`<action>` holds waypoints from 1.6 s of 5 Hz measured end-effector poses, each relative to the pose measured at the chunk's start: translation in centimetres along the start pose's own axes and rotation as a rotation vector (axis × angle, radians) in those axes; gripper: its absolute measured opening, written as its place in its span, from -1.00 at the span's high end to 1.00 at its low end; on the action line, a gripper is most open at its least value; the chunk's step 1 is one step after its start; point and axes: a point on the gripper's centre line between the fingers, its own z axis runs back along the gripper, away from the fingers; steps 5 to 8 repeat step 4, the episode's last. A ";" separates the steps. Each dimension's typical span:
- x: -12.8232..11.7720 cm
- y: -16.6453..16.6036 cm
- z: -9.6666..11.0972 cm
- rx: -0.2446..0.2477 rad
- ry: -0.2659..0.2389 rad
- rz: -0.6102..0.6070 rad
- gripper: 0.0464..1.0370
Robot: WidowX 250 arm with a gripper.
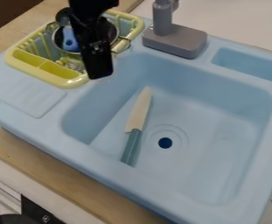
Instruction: Put the ladle spoon in the silver top
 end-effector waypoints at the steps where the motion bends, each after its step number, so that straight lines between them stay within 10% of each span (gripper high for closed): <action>1: 1.8 -0.6 0.0 0.036 -0.057 -0.035 -0.92; 4: 9.8 -4.8 -1.5 0.008 -0.144 -0.061 -0.92; 8: 9.8 -4.8 -1.5 0.008 -0.144 -0.061 -0.92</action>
